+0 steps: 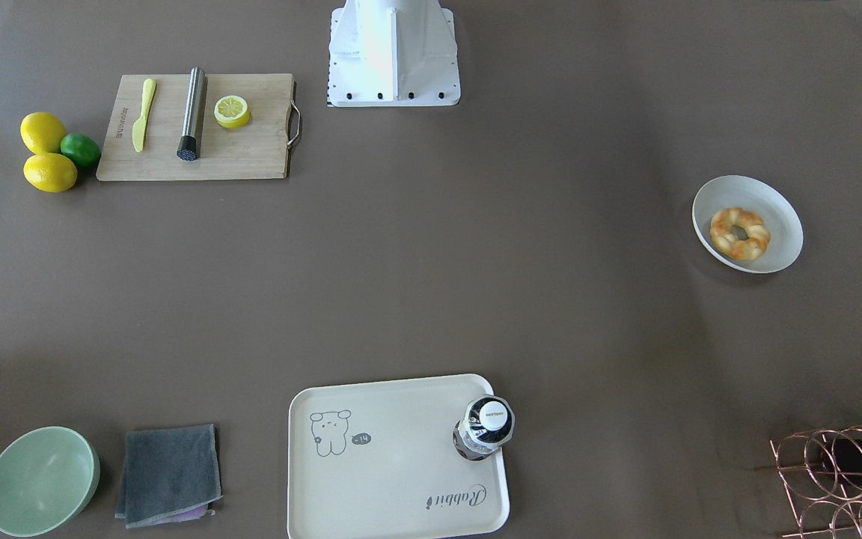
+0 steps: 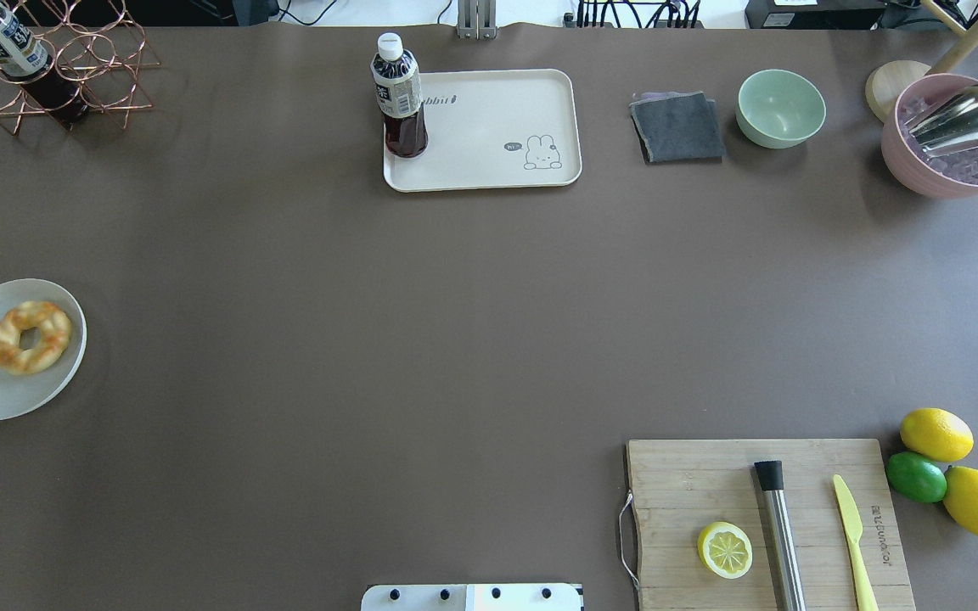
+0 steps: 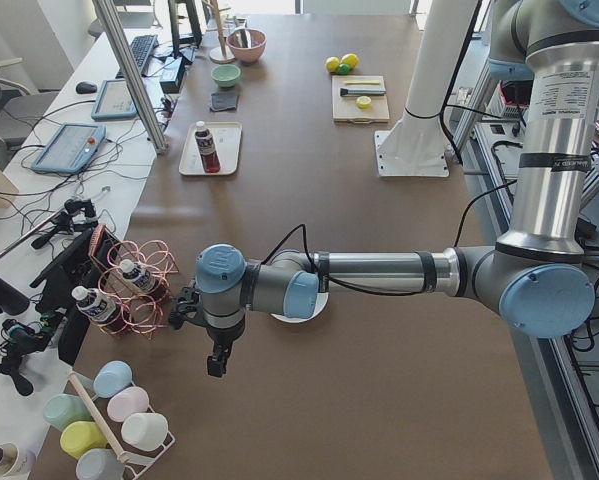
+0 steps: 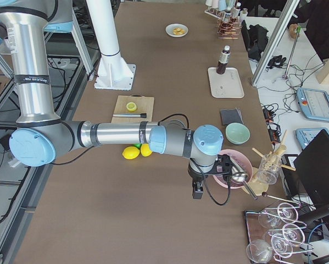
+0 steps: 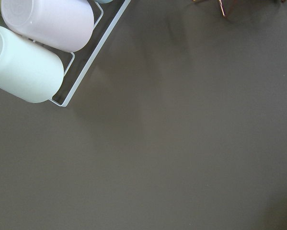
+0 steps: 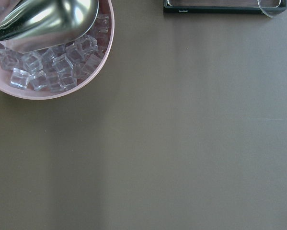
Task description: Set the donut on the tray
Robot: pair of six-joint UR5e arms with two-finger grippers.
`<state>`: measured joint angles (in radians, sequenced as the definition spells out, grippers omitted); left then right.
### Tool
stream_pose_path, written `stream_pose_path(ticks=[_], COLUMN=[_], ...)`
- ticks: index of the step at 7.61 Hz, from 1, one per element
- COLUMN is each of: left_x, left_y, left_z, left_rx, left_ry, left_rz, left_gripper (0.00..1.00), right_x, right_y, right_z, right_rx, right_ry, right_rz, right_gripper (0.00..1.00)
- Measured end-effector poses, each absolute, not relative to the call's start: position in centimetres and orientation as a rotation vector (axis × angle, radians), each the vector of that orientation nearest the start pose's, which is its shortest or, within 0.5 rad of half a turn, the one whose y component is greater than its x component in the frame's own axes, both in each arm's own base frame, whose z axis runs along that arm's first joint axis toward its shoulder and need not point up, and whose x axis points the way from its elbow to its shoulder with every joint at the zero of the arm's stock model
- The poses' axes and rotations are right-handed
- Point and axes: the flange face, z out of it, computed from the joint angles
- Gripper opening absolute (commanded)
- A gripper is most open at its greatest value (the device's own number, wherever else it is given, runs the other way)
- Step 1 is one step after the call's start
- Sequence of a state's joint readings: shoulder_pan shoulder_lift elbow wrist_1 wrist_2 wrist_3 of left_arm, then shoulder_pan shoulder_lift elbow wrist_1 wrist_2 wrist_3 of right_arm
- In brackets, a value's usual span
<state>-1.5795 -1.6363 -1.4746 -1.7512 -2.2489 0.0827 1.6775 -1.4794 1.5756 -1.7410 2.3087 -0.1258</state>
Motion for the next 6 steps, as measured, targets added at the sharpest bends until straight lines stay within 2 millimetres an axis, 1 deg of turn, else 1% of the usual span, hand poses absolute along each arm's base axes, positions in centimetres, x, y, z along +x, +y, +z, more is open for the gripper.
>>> stream_pose_path(ticks=[6], left_x=[-7.44], left_y=[-53.42], left_z=[65.52], left_rx=[0.18], left_ry=[0.676], left_rz=[0.118], left_gripper=[0.99], right_x=[12.03], right_y=[-51.03], right_z=[63.49], right_rx=[0.002], right_ry=[-0.742], right_rz=[0.016], right_gripper=[1.0])
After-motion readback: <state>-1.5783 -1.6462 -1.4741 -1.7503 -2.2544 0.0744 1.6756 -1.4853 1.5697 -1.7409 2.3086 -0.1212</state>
